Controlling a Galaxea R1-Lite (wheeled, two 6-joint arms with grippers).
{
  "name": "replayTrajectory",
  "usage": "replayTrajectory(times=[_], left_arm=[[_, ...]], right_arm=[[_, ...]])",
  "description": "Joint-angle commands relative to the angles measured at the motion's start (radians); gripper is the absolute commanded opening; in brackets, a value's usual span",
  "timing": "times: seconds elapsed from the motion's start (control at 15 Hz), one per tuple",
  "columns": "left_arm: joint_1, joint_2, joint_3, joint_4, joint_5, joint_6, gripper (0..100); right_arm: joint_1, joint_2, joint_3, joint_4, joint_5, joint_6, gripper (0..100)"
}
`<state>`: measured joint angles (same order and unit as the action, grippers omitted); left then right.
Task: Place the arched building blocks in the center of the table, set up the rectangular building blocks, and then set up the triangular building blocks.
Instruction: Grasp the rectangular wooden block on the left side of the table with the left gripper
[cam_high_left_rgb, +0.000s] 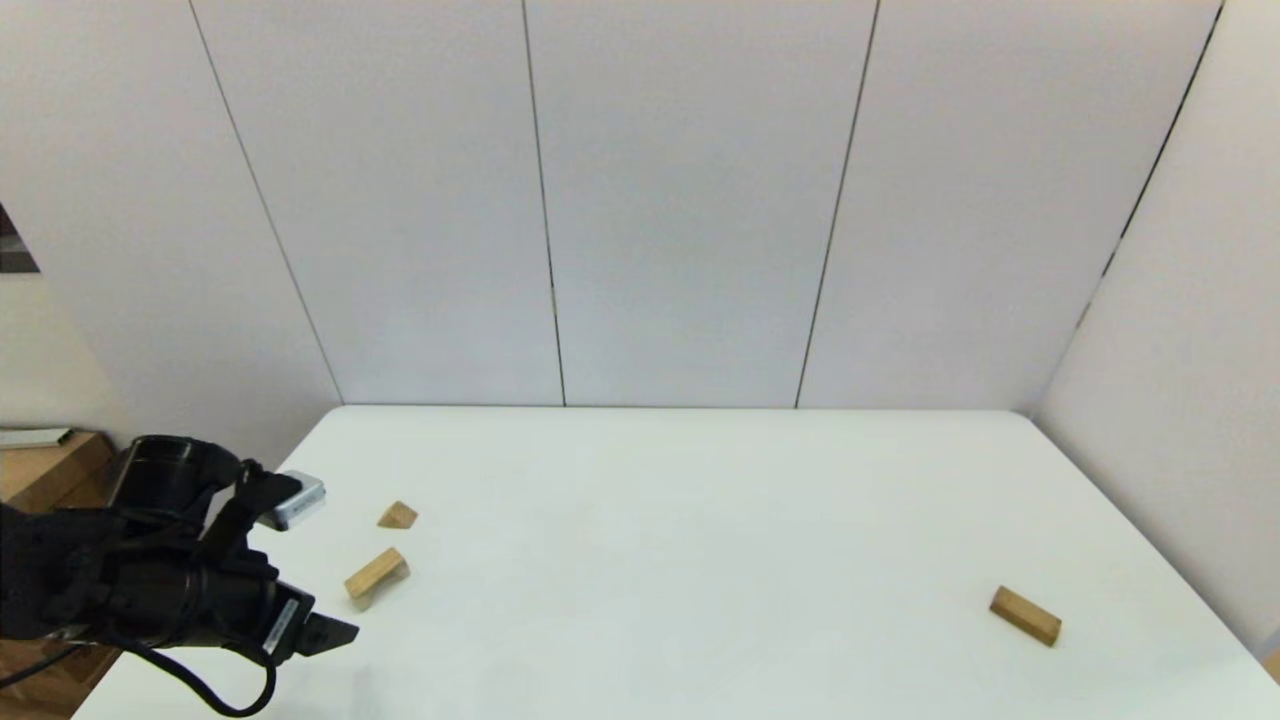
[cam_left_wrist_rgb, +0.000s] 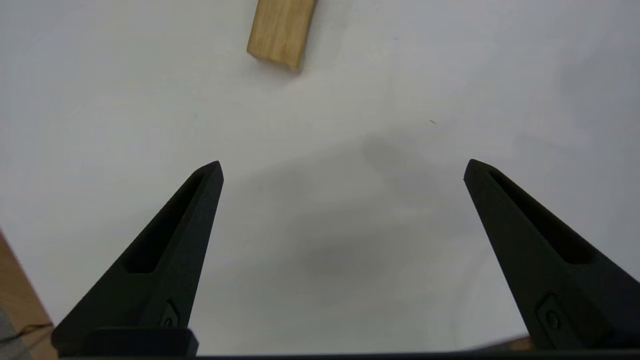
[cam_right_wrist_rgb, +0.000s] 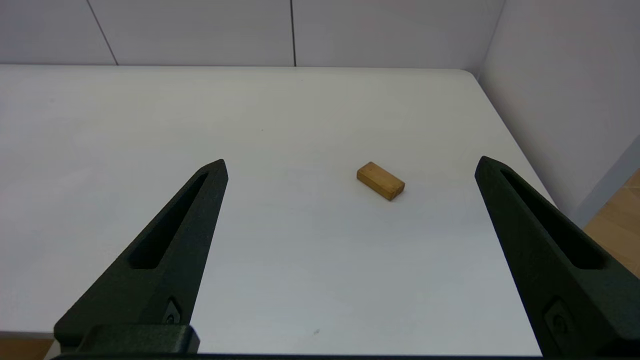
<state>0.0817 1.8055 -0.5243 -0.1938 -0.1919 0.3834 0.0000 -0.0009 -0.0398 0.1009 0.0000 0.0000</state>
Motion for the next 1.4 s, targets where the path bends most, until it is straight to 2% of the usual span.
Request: replayTrajectory(times=[0.07,0.27,0.87,0.93,1.4], left_arm=[[0.023,0.296,-0.022,-0.248,-0.008,0.069,100],[0.021,0.428,-0.045,-0.406,-0.008,0.095,100],[0.023,0.460,-0.184,-0.308,-0.078,0.109,100],[0.023,0.460,-0.184,-0.308,-0.083,0.109,0],[0.024,0.440,-0.184,-0.308,-0.119,0.101,0]], right_arm=[[0.000,0.001,0.000,0.000,0.000,0.000,100],[0.000,0.001,0.000,0.000,0.000,0.000,100],[0.000,0.001,0.000,0.000,0.000,0.000,100],[0.000,0.001,0.000,0.000,0.000,0.000,100],[0.000,0.001,0.000,0.000,0.000,0.000,100]])
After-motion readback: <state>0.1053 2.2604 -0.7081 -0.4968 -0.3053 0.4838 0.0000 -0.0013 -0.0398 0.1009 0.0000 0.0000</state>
